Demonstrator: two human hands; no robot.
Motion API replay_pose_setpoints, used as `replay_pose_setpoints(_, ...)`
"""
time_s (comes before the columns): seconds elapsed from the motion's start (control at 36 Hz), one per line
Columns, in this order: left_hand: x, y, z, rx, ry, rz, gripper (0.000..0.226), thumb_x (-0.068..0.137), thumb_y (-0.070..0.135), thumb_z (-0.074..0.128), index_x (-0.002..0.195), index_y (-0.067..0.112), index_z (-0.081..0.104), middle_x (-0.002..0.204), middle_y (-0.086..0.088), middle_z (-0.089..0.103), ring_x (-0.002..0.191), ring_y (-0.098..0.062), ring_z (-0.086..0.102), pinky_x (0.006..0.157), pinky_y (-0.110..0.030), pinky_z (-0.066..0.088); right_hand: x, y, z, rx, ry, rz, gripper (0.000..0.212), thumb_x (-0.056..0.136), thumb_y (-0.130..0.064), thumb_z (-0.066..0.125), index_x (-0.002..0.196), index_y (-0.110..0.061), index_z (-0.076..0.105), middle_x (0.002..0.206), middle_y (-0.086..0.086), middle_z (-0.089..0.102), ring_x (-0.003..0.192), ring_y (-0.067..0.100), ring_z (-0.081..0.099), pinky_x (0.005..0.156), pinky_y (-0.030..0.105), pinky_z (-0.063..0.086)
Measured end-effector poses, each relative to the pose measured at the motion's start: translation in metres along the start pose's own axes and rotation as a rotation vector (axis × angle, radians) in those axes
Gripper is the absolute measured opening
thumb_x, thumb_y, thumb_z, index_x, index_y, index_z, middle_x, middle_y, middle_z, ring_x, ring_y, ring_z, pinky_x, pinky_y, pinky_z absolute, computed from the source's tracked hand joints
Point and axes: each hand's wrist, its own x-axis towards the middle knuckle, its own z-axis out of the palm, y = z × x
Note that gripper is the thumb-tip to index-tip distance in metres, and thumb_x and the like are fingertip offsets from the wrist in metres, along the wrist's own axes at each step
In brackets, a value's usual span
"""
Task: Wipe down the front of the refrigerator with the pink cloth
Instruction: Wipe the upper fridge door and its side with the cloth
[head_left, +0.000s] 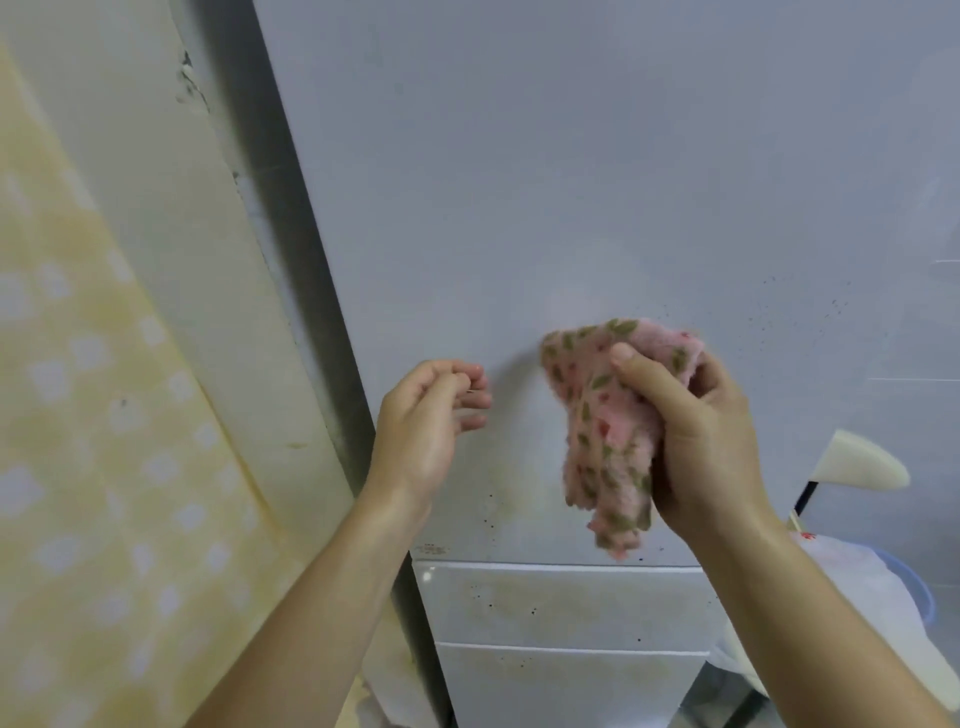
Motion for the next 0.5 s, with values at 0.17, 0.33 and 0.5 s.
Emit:
replay_pose_setpoints(0.17,0.022,0.005,-0.025,-0.037,0.163,0.196,0.032,0.101,-0.003,0.047,0.087,0.011,0.072,0.085,-0.001,0.071,0.078,-0.019,0.069,0.07,-0.03,0.058,0.0,0.022,0.057,-0.314,-0.113,-0.529,0.015,0.1,-0.02,0.063,0.11,-0.009,0.061,0.103,0.001,0.06,0.083,0.001,0.065,0.075,0.014,0.049)
replay_pose_setpoints(0.33,0.058,-0.002,-0.07,0.14,0.385,0.417,0.026,0.097,0.003,0.053,0.09,0.023,0.068,0.087,0.01,0.071,0.083,-0.014,0.069,0.078,-0.03,0.056,0.055,0.09,0.075,-0.913,-0.102,-0.812,0.029,0.099,0.0,0.064,0.125,-0.007,0.072,0.121,0.007,0.065,0.109,0.021,0.062,0.09,0.035,0.055)
replay_pose_setpoints(0.5,0.095,-0.017,-0.109,0.552,0.568,0.828,0.023,0.095,0.004,0.055,0.116,0.006,0.065,0.13,-0.009,0.053,0.123,-0.03,0.055,0.104,-0.025,0.043,0.069,0.133,0.074,-1.19,0.228,-1.252,0.033,0.097,-0.01,0.071,0.13,-0.014,0.074,0.127,0.008,0.071,0.125,0.027,0.055,0.108,0.046,0.046)
